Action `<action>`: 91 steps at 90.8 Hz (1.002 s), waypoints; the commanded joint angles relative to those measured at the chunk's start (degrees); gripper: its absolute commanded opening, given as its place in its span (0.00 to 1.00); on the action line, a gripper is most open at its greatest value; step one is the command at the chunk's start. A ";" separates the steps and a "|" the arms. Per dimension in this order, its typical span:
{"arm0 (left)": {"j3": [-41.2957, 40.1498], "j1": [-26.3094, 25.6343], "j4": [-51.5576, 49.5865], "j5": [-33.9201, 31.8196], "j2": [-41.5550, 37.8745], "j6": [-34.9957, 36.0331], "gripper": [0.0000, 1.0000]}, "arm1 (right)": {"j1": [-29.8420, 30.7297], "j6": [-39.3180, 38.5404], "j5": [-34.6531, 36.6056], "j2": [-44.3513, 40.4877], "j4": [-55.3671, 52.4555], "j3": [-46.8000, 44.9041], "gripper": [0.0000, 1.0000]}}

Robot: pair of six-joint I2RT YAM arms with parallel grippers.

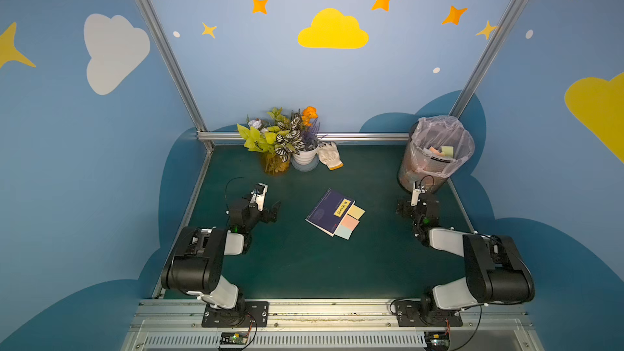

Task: Peel off the used sticky note
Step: Adjust the book at the center of the board.

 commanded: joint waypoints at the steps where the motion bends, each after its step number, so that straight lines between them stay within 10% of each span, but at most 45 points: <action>1: -0.05 0.15 0.77 0.05 0.28 0.07 1.00 | -0.16 -0.14 -0.34 -0.44 1.33 0.27 0.98; 72: -0.14 0.12 1.12 0.26 0.11 0.46 1.00 | -0.39 -0.03 -0.80 -0.25 1.24 0.62 0.98; 84: 7.85 -0.57 -18.86 0.23 -6.35 1.24 1.00 | 1.80 1.12 6.57 -3.93 -1.89 1.41 0.98; 91: 16.39 -0.89 -35.09 3.23 -9.37 3.99 1.00 | 4.17 7.83 16.74 -9.89 -23.20 8.89 0.98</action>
